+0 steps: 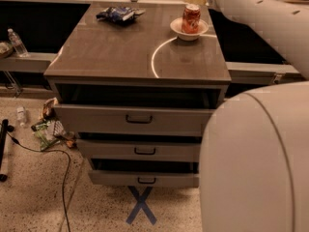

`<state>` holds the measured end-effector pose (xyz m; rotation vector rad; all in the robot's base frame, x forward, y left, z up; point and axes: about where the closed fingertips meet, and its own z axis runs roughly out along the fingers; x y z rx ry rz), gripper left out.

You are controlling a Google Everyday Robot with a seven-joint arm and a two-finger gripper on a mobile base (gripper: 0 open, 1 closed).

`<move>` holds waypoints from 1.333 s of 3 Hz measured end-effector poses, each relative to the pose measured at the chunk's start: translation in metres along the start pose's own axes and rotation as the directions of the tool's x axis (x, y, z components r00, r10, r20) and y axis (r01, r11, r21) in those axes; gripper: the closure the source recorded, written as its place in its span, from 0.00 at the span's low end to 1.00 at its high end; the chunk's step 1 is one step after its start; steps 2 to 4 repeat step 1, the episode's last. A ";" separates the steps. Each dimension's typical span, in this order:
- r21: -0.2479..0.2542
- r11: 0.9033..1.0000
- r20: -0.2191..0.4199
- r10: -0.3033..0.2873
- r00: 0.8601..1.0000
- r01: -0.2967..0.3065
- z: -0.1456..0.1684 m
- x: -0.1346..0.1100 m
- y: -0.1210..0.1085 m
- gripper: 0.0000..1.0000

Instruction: Place coke can into paper bowl

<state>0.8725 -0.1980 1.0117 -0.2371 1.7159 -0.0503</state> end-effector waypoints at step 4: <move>0.014 1.000 0.002 -0.002 1.000 0.002 -0.011 -0.002 -0.007 0.00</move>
Offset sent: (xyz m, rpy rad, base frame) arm 0.0000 0.0000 0.0000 0.0000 0.0000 0.0000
